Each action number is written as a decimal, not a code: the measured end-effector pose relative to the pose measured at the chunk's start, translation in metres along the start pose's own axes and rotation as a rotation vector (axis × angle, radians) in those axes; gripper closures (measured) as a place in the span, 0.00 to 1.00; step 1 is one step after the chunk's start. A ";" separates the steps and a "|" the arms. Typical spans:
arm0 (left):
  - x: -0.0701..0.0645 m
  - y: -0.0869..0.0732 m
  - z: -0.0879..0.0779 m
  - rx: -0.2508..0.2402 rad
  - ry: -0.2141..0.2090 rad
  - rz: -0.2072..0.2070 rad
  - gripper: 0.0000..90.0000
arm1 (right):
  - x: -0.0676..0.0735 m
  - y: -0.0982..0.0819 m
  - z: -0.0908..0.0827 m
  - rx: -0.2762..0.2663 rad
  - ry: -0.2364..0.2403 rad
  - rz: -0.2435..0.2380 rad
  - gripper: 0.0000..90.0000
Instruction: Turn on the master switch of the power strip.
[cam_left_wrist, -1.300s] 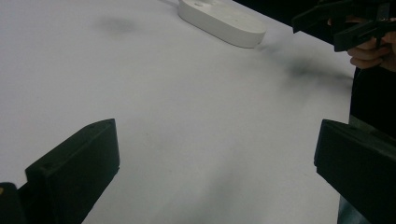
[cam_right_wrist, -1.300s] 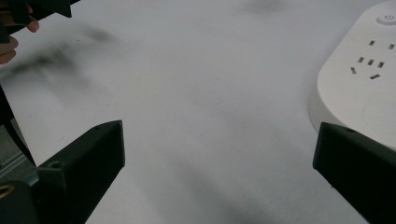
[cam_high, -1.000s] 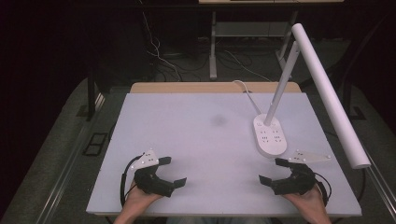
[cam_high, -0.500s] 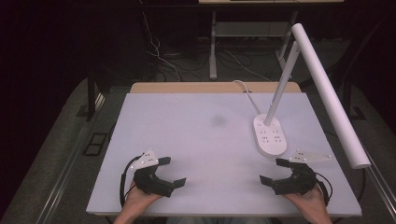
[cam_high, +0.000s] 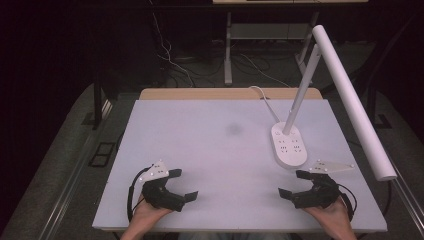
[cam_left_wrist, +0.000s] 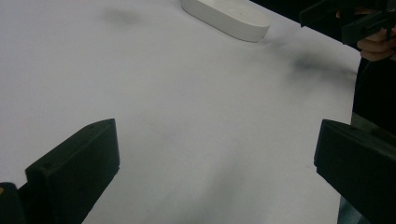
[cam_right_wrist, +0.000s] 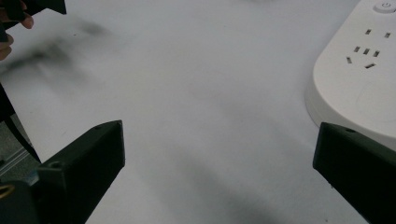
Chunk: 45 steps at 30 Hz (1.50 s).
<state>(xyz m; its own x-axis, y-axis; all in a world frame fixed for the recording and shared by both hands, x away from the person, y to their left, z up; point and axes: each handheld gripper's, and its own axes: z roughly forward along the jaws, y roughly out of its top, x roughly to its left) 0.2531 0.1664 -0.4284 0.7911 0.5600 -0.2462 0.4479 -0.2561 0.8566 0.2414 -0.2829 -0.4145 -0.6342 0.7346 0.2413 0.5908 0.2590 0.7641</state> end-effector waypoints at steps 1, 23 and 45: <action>0.000 0.000 0.000 0.000 0.000 0.000 0.00 | 0.000 0.000 0.000 0.002 0.000 0.002 0.02; 0.001 -0.001 0.000 0.005 0.004 -0.007 0.00 | -0.010 0.028 -0.003 0.032 -0.018 -0.004 0.02; 0.002 -0.001 0.002 0.002 0.004 -0.019 0.00 | -0.014 0.066 0.004 0.074 -0.022 -0.046 0.02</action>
<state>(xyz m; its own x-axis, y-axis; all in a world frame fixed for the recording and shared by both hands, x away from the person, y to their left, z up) 0.2550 0.1665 -0.4305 0.7806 0.5682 -0.2604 0.4635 -0.2468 0.8510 0.2906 -0.2735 -0.3699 -0.6504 0.7346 0.1932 0.5972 0.3373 0.7277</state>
